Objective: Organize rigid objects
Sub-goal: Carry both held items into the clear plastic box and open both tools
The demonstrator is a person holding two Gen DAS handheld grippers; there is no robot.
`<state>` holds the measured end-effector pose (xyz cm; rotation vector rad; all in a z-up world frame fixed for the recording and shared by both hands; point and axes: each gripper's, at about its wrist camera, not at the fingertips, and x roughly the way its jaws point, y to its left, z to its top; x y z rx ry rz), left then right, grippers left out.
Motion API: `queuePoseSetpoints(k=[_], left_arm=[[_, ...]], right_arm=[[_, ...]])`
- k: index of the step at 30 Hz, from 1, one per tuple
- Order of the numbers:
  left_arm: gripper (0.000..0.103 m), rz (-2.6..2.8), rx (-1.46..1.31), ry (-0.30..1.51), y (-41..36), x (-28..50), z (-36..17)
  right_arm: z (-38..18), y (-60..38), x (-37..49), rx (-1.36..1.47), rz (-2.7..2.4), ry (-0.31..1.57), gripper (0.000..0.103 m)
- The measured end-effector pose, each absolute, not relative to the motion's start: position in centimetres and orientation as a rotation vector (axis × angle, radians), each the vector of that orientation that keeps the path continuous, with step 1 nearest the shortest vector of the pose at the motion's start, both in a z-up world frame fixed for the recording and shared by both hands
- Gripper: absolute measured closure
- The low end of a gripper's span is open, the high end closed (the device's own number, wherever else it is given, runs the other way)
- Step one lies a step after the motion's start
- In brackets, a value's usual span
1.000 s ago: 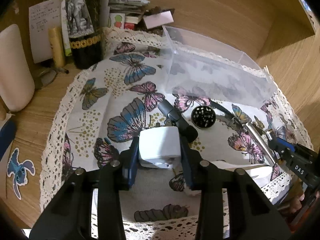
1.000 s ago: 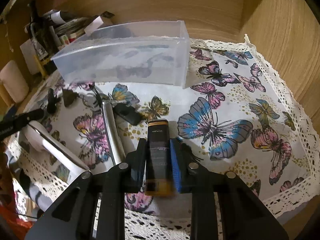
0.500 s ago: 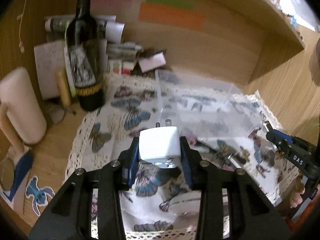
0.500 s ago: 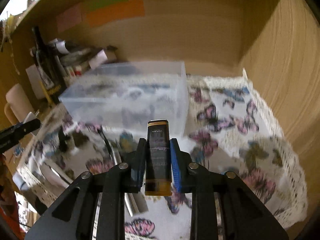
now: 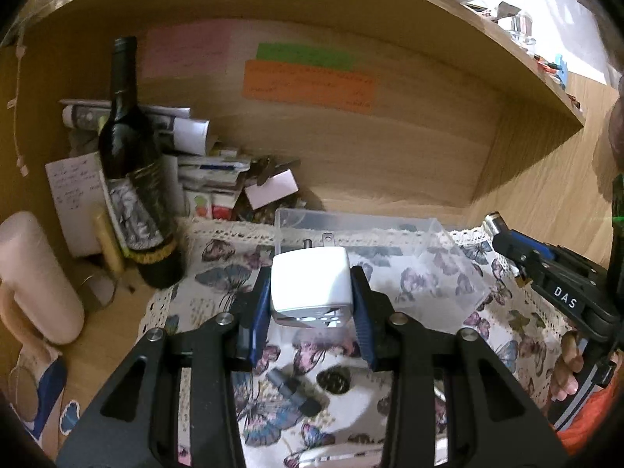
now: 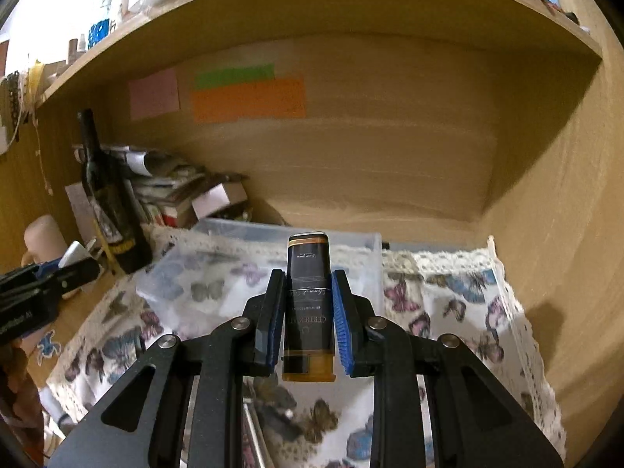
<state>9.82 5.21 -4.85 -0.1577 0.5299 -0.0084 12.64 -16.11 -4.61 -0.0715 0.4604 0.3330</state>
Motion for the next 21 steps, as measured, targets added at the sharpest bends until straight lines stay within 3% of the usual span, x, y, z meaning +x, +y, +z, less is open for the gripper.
queuePoseSetpoints(k=[9, 21], left_arm=[[0.065, -0.025, -0.171, 0.589, 5.2, 14.8, -4.9], [0.065, -0.050, -0.090, 0.727, 3.4, 19.8, -8.0]], right_arm=[[-4.3, -15.3, 16.1, -0.090, 0.346, 0.482, 0.082], [-8.9, -13.9, 21.0, -0.102, 0.355, 0.661, 0.082]])
